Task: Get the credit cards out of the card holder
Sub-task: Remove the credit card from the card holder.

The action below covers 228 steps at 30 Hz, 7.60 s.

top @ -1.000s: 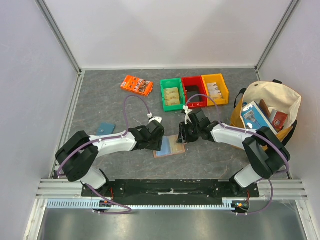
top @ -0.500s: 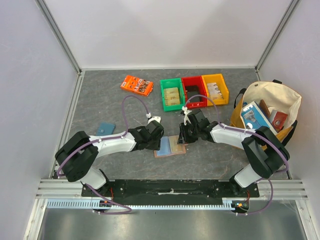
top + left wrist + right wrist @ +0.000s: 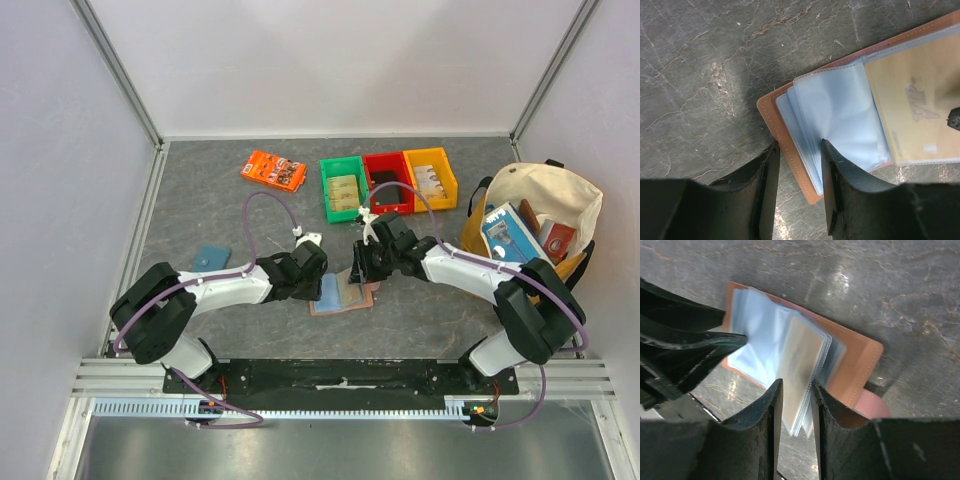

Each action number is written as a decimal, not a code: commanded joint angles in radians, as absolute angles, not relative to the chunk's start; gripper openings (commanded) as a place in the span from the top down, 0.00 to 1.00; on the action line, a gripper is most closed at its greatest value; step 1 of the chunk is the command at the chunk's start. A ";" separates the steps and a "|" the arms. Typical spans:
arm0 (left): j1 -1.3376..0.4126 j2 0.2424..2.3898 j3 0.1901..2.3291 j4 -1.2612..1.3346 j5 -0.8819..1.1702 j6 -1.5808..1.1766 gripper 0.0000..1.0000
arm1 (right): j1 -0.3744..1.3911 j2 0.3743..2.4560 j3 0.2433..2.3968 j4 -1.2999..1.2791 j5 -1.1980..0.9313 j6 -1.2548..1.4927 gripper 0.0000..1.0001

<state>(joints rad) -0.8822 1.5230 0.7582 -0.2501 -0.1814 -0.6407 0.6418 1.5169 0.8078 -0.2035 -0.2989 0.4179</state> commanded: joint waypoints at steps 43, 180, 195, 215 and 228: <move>-0.890 1.413 0.609 -0.091 -0.109 -0.802 0.61 | 0.710 1.532 0.919 -0.305 -0.069 0.351 0.17; -0.769 1.422 0.451 0.156 0.094 -0.930 0.98 | 0.431 1.773 0.580 0.414 -0.882 0.574 0.71; -0.767 1.396 0.428 0.158 0.072 -0.945 0.98 | 0.453 1.807 0.601 0.437 -0.862 0.595 1.00; -0.770 1.275 0.463 0.097 0.005 -0.836 0.93 | 0.353 1.438 0.633 0.055 -0.684 0.538 1.00; -0.959 1.025 0.592 0.119 -0.299 -0.177 0.15 | 0.354 1.236 0.672 0.011 -0.643 0.698 1.00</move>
